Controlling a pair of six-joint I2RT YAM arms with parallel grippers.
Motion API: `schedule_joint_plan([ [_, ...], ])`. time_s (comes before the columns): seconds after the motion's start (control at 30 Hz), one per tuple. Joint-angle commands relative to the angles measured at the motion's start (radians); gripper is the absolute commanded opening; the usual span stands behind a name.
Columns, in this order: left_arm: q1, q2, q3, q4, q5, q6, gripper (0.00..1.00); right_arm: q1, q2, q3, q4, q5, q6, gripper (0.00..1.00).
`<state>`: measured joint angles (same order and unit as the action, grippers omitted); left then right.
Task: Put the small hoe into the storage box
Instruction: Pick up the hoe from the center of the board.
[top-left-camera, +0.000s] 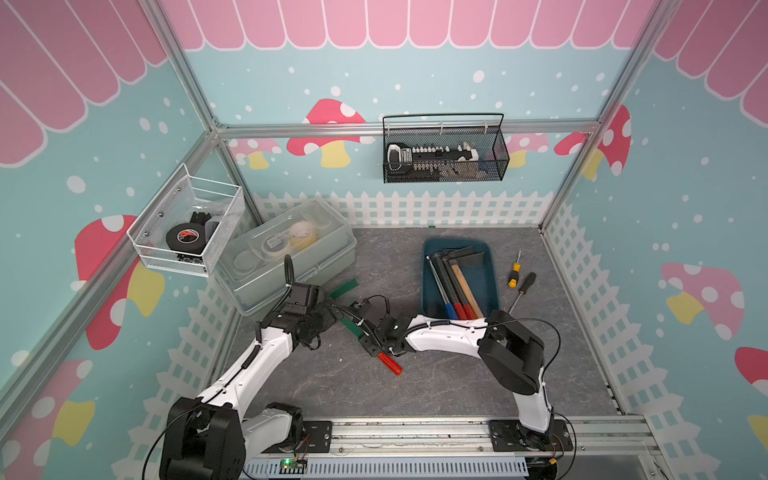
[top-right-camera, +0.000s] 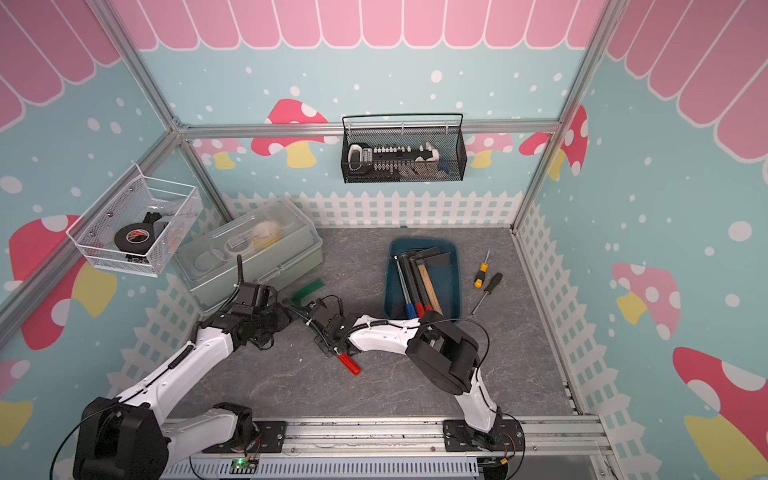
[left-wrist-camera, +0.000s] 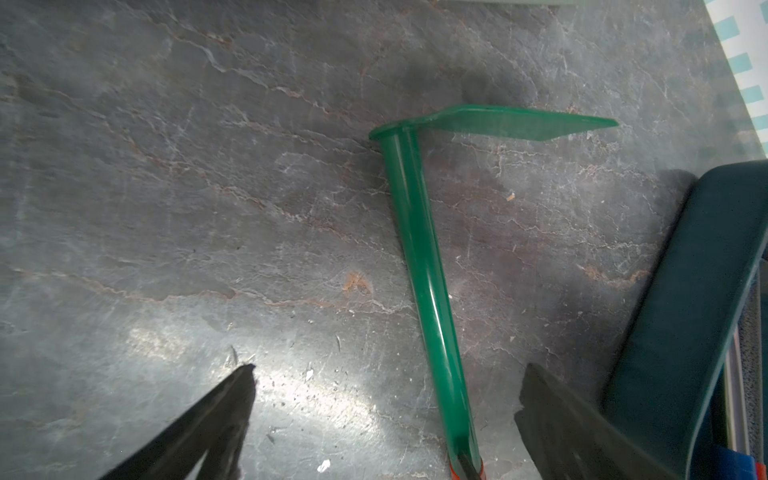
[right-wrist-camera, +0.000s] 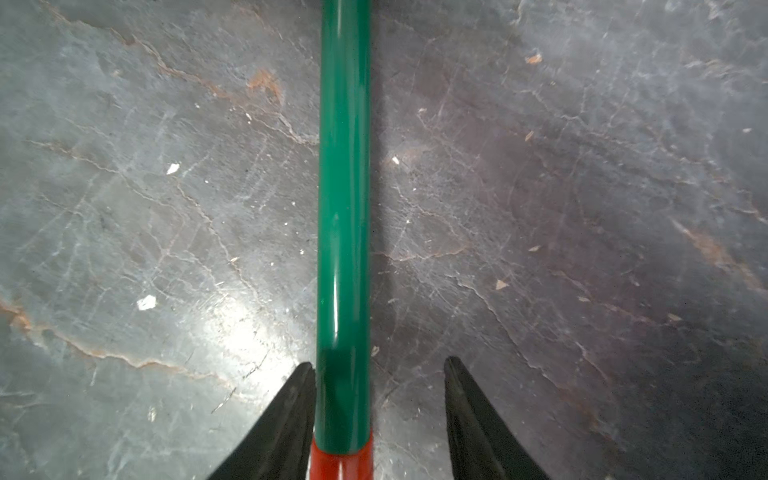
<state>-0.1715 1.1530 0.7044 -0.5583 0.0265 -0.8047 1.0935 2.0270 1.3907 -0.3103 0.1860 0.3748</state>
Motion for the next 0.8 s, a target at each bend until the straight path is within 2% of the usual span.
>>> schedule_joint_plan([
  [0.0,0.016,-0.02,-0.015,-0.017,-0.007,-0.01,0.99,0.011,0.027,0.04,0.01,-0.011,0.029,0.49],
  [0.77,0.027,-0.024,-0.029,-0.017,0.002,-0.011,0.99,0.019,0.145,0.08,0.031,0.021,0.083,0.38],
])
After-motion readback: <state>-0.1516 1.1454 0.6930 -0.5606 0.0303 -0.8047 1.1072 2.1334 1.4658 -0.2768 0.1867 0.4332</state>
